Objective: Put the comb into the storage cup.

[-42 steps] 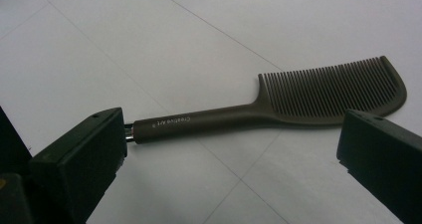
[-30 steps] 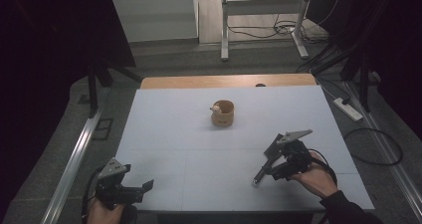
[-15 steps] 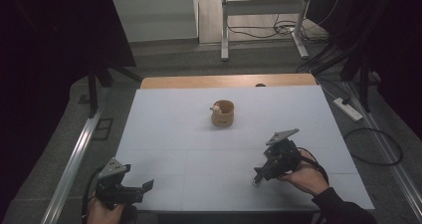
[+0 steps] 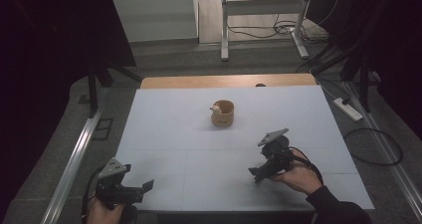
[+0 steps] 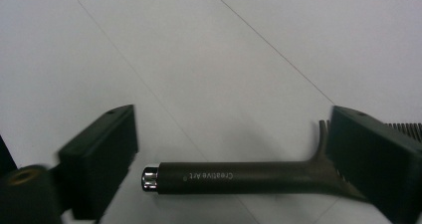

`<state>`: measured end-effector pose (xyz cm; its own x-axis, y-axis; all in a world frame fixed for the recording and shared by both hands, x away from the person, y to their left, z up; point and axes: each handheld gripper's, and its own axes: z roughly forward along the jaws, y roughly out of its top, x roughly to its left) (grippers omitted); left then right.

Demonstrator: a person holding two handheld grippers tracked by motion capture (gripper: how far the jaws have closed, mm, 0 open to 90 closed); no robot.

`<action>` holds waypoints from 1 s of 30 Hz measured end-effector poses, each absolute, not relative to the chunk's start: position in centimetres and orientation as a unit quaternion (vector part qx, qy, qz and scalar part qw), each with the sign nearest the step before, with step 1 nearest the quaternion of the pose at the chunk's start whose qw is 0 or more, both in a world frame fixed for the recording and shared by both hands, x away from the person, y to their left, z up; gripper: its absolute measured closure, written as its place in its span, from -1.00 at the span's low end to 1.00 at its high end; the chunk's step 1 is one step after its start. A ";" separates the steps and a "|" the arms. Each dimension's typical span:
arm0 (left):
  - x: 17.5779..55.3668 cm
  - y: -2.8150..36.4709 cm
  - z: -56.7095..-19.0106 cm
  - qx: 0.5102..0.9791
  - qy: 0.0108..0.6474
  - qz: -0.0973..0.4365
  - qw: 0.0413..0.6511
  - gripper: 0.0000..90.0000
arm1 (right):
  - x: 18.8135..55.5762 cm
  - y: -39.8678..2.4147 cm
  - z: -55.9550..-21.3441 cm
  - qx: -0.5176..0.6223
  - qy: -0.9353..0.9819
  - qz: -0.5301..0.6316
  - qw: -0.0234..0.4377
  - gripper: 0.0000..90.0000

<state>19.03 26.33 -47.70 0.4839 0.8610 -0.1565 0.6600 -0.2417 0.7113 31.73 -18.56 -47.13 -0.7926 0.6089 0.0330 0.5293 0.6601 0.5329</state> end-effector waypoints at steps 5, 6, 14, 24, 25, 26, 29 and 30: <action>19.0 26.3 -47.7 0.777 0.490 0.135 0.372 -0.99 | 31.8 -18.6 -47.1 0.303 0.910 0.275 0.069 -0.13; 19.0 26.3 -47.7 0.777 0.490 0.134 0.373 -0.99 | 31.8 -18.6 -47.0 0.300 0.911 0.276 0.068 0.00; 19.0 26.3 -47.7 0.778 0.488 0.134 0.372 -0.99 | 32.2 -18.2 -47.4 0.284 0.919 0.268 0.042 0.95; 19.0 26.3 -47.7 0.779 0.487 0.134 0.371 -0.99 | 32.1 -17.9 -47.9 0.271 0.923 0.268 0.045 1.00; 19.0 26.3 -47.7 0.779 0.487 0.134 0.371 -0.99 | 32.1 -17.9 -47.9 0.271 0.923 0.268 0.045 1.00; 19.0 26.3 -47.7 0.779 0.487 0.134 0.371 -0.99 | 32.2 -17.9 -48.0 0.273 0.923 0.269 0.043 1.00; 19.0 26.3 -47.7 0.779 0.487 0.134 0.371 -0.99 | 32.3 -17.9 -48.6 0.277 0.924 0.262 0.038 1.00; 19.0 26.3 -47.7 0.780 0.487 0.134 0.371 -0.99 | 32.3 -17.9 -49.0 0.277 0.925 0.257 0.034 1.00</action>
<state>19.04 26.25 -47.70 0.4905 0.8580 -0.1523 0.6595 -0.2513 0.7084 32.35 -17.89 -48.99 -0.8445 0.5297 0.0791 0.4946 0.7145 0.4948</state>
